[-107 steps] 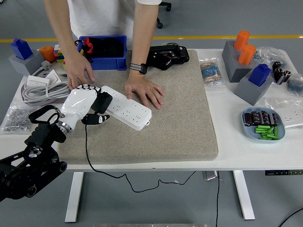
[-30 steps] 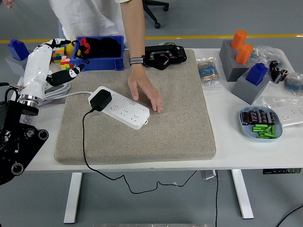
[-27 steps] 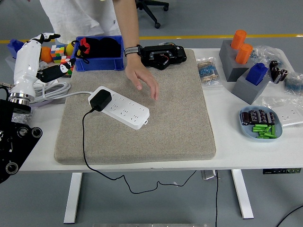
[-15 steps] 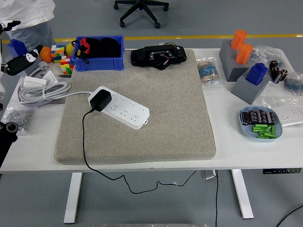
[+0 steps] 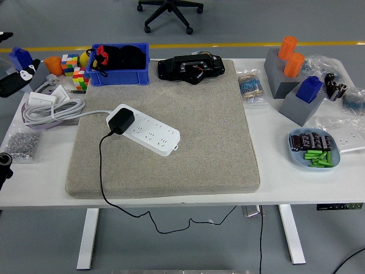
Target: Press the white button,pick up the black plug,place it near the board,insert it into the board
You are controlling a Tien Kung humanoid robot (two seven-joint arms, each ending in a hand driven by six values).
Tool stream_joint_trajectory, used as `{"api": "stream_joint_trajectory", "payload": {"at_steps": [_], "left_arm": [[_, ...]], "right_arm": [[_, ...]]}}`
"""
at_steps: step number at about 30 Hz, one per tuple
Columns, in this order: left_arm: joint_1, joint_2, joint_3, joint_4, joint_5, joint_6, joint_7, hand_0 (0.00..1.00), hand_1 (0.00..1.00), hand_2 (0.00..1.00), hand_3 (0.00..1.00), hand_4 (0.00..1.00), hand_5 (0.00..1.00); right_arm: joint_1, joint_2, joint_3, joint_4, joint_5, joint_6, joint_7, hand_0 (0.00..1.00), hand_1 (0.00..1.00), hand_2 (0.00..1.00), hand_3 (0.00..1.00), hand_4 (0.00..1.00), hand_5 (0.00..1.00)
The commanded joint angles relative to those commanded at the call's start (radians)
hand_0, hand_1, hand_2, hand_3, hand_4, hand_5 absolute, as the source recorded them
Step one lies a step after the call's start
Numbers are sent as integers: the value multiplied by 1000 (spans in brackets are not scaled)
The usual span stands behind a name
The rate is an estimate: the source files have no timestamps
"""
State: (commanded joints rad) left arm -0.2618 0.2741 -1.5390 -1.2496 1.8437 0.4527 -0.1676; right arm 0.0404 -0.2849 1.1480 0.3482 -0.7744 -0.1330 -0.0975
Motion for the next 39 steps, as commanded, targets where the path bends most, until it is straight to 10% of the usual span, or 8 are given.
{"api": "stream_joint_trajectory", "payload": {"at_steps": [39], "left_arm": [[45,-36,-47,-58,9,-40,47,808,788,738,726,818,271]], "right_arm": [[15,-16,38,0,-24,21,-33,697,621,644,610,663,357]]}}
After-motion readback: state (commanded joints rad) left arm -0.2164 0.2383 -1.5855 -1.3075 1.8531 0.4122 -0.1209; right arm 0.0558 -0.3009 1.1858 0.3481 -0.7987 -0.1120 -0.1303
